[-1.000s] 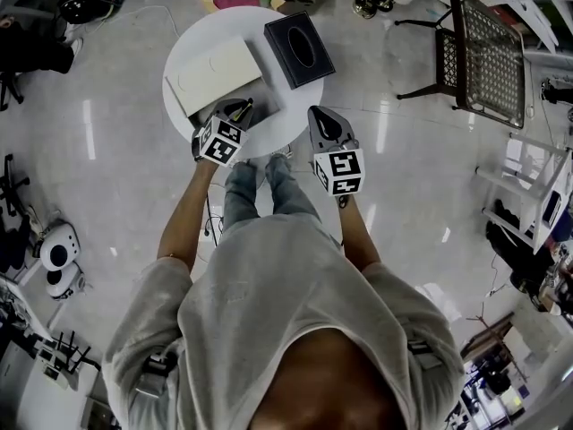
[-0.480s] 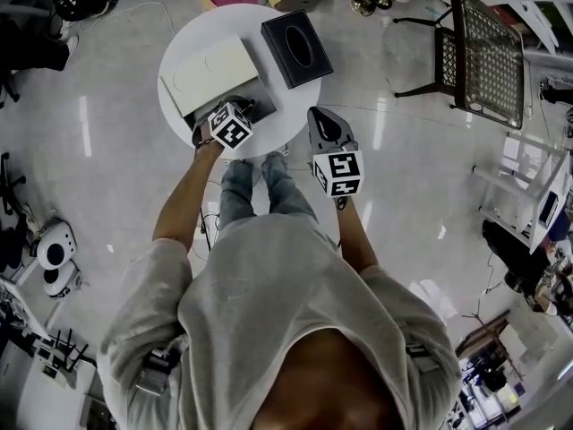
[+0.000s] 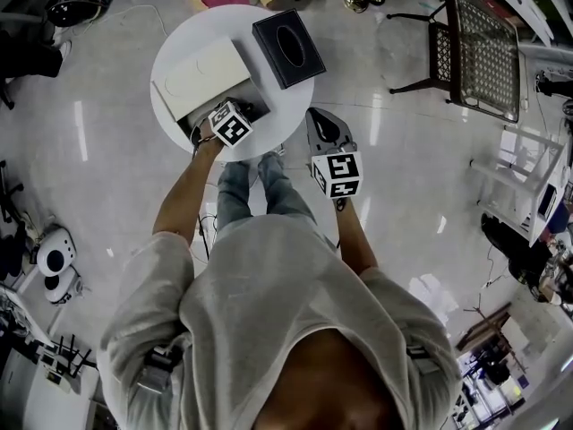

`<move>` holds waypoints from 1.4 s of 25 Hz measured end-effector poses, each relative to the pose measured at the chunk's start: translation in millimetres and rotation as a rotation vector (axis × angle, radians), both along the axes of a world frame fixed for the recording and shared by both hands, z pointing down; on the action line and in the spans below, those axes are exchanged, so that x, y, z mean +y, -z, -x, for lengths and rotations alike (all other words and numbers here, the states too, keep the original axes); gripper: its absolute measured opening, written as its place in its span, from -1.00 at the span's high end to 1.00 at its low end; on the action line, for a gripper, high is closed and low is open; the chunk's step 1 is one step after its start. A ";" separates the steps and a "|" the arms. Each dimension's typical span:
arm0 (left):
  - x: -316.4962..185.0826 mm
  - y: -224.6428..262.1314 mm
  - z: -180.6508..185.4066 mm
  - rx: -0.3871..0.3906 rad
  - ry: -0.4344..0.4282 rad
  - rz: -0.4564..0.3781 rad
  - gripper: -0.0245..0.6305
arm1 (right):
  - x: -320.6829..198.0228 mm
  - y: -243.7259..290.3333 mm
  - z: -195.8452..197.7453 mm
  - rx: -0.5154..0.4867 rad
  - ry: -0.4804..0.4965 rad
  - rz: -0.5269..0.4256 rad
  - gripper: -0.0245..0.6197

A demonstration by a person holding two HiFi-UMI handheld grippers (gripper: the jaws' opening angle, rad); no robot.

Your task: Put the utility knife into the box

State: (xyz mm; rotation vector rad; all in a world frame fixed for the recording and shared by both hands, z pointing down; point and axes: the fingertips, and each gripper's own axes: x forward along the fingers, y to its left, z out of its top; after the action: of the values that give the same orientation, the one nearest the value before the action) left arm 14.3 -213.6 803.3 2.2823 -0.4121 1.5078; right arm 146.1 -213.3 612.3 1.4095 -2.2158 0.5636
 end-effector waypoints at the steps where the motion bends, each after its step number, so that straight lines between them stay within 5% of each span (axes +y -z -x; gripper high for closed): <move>1: -0.9 0.1 -0.9 0.003 0.002 0.001 0.71 | -0.2 -0.1 -1.4 0.000 -0.002 0.000 0.83; 12: -3.5 10.8 -4.4 0.043 -0.015 -0.037 0.67 | -0.5 0.0 0.7 -0.004 0.009 -0.002 0.83; 19: -9.6 33.9 9.0 0.088 0.063 -0.101 0.68 | -1.8 -0.5 11.3 -0.014 0.027 -0.009 0.83; 25: -15.4 71.7 25.2 0.188 0.221 -0.180 0.69 | -5.1 1.6 22.8 -0.017 0.058 -0.022 0.83; 35: -26.1 152.7 92.6 0.454 0.670 -0.339 0.84 | -12.5 8.9 55.1 -0.015 0.125 -0.053 0.83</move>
State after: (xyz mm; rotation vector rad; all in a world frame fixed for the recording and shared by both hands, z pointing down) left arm -78.3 -239.7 650.5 2.2821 -1.2098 0.6074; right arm 90.9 -225.8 603.4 1.2855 -2.3270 0.4776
